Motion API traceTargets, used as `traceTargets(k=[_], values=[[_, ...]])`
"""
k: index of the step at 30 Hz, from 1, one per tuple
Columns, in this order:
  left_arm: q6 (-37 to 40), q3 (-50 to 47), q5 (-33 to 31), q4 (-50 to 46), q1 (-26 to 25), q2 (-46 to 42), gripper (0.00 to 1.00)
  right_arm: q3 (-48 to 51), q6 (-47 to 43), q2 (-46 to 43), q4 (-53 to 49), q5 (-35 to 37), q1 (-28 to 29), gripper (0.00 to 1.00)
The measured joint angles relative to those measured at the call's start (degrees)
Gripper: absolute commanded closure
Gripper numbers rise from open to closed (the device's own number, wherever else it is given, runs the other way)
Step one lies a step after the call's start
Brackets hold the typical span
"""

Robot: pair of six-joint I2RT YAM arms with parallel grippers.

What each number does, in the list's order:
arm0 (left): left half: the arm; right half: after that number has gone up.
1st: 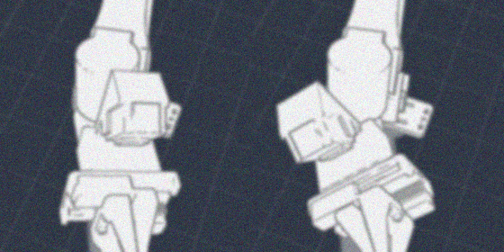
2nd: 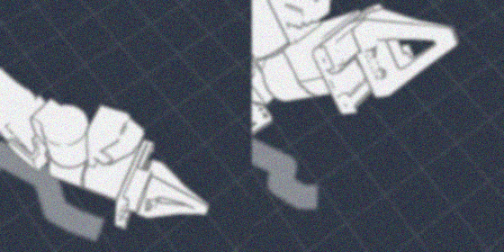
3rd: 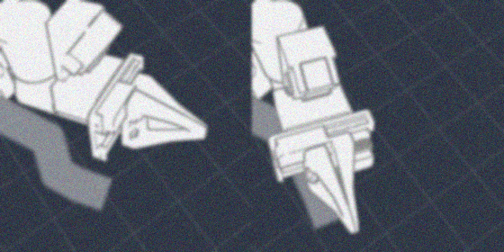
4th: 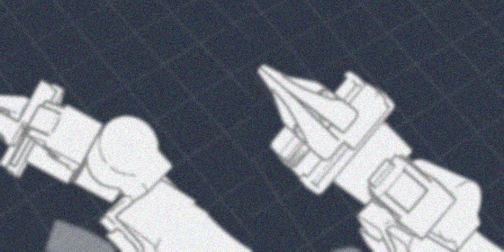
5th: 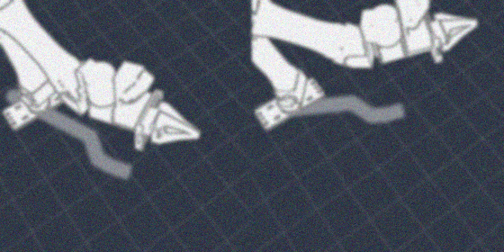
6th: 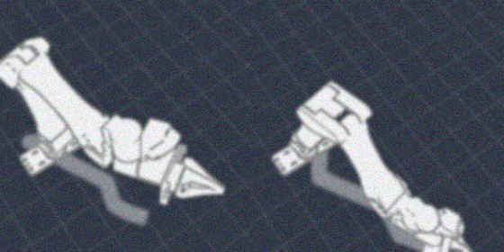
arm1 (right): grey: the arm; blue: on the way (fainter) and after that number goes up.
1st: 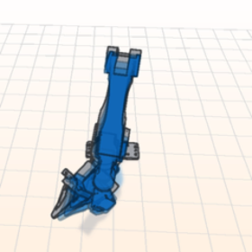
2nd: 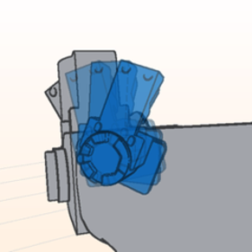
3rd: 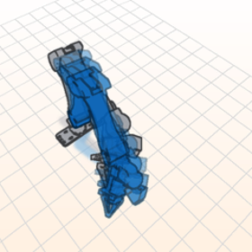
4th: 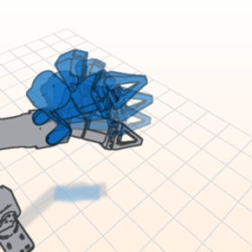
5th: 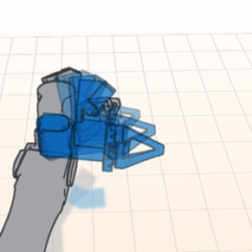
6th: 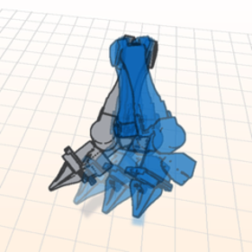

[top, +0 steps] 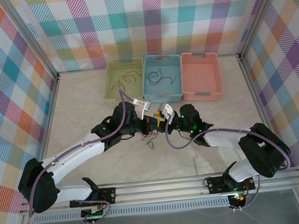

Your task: Untangle the cables

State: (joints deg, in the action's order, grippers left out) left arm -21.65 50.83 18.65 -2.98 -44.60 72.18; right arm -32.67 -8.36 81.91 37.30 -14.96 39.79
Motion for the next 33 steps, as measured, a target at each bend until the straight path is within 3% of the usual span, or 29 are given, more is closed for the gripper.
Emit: traceTargets(k=[8,23,33], values=[[0.0,0.07,-0.83,-0.85,0.0,-0.83,1.0,0.11,-0.07,-0.44,0.0,0.44,0.0,0.49],[-0.02,0.55,-2.82,-4.2,0.0,-3.85,1.0,1.18,-0.02,-1.62,1.6,0.79,0.0,0.54],[-1.07,0.55,-0.7,-3.8,0.0,-1.05,1.0,1.18,0.22,-1.49,2.1,-0.72,0.0,0.5]])
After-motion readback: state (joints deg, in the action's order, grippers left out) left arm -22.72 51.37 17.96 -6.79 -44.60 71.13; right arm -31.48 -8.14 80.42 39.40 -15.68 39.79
